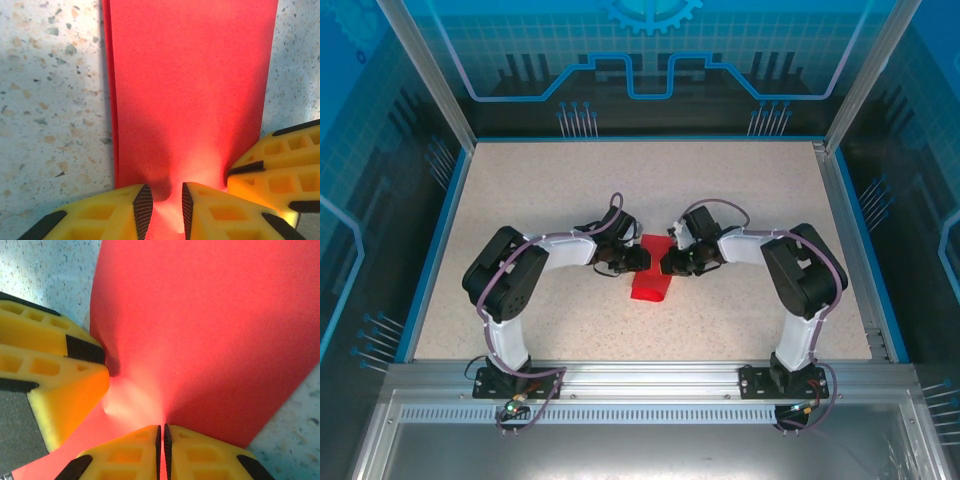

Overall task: Fold a paper plane with a square sheet of paper (pick it up from the middle)
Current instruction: Fold the square sheet of paper in half at the center of the table.

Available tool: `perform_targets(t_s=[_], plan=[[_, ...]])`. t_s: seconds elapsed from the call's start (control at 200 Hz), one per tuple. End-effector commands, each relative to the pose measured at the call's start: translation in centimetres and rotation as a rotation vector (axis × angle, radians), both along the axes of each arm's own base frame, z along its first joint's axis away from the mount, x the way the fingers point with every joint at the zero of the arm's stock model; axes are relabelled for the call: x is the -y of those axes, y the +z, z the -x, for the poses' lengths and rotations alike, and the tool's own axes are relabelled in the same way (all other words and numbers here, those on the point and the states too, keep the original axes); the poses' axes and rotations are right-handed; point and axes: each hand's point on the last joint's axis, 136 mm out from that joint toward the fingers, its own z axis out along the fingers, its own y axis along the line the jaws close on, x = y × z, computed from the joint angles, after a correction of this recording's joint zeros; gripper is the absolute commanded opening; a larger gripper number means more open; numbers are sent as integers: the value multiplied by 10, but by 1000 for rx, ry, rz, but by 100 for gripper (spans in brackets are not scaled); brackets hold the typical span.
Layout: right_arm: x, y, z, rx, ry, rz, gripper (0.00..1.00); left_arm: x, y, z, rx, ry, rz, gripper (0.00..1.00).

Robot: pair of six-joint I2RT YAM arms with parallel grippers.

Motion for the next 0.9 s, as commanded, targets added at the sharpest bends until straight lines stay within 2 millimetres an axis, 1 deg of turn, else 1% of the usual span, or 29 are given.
perform_targets(t_s=[0.0, 0.115, 0.215, 0.295, 0.42, 0.535, 0.645, 0.7, 0.8, 0.89], plan=[[16, -14, 38, -107, 33, 78, 14, -65, -78, 57, -241, 16, -300, 30], [14, -11, 44, -109, 45, 83, 13, -64, -79, 57, -243, 12, -296, 30], [12, -2, 43, -95, 33, 70, 14, -63, -78, 57, -241, 4, -296, 30], [8, 11, 37, -69, 7, 42, 13, -63, -77, 56, -239, -1, -295, 30], [-4, 32, 23, -30, -40, -23, 14, -63, -78, 58, -241, -9, -296, 30], [-16, 38, 14, -12, -70, -57, 14, -63, -79, 59, -240, -12, -294, 30], [-26, 27, 16, -25, -53, -41, 14, -63, -79, 58, -241, -13, -293, 30], [-28, 19, 17, -39, -50, -32, 14, -63, -78, 59, -240, -16, -293, 30], [-25, 3, 22, -62, -41, 2, 14, -64, -78, 59, -237, -23, -298, 30], [-21, -5, 27, -73, -32, 31, 14, -65, -78, 59, -238, -26, -299, 30]])
